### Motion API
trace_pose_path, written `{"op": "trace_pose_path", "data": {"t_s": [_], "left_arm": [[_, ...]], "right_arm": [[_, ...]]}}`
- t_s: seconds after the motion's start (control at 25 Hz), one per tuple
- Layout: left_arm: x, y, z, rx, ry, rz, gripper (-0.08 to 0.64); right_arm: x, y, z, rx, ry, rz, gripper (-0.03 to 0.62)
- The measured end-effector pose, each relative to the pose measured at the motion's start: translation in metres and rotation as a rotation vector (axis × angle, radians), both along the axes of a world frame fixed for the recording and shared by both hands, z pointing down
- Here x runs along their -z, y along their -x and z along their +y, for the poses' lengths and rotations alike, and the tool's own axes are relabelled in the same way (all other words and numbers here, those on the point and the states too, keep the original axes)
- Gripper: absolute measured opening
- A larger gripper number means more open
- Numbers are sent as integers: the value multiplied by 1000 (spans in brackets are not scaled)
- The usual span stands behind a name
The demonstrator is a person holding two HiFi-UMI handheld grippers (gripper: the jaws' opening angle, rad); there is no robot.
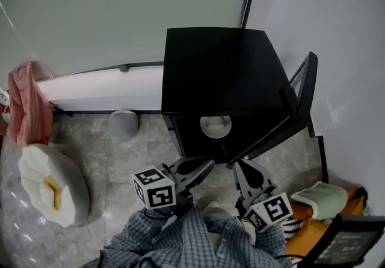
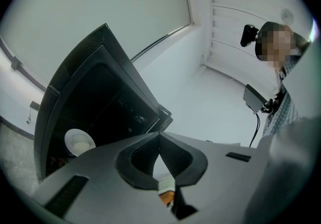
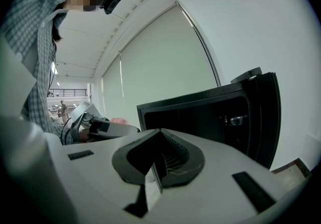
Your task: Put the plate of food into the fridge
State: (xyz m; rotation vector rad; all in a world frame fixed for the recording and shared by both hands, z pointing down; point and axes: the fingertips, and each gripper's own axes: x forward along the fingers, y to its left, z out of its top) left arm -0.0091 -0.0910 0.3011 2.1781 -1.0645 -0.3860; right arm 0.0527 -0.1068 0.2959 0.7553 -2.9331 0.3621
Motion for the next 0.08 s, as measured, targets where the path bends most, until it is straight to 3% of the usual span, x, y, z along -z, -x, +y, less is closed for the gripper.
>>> {"op": "trace_pose_path", "data": {"t_s": [0.08], "left_arm": [[0, 2, 0, 3, 2, 3, 6]], "right_arm": [[-1, 0, -1, -2, 1, 0, 8]]}}
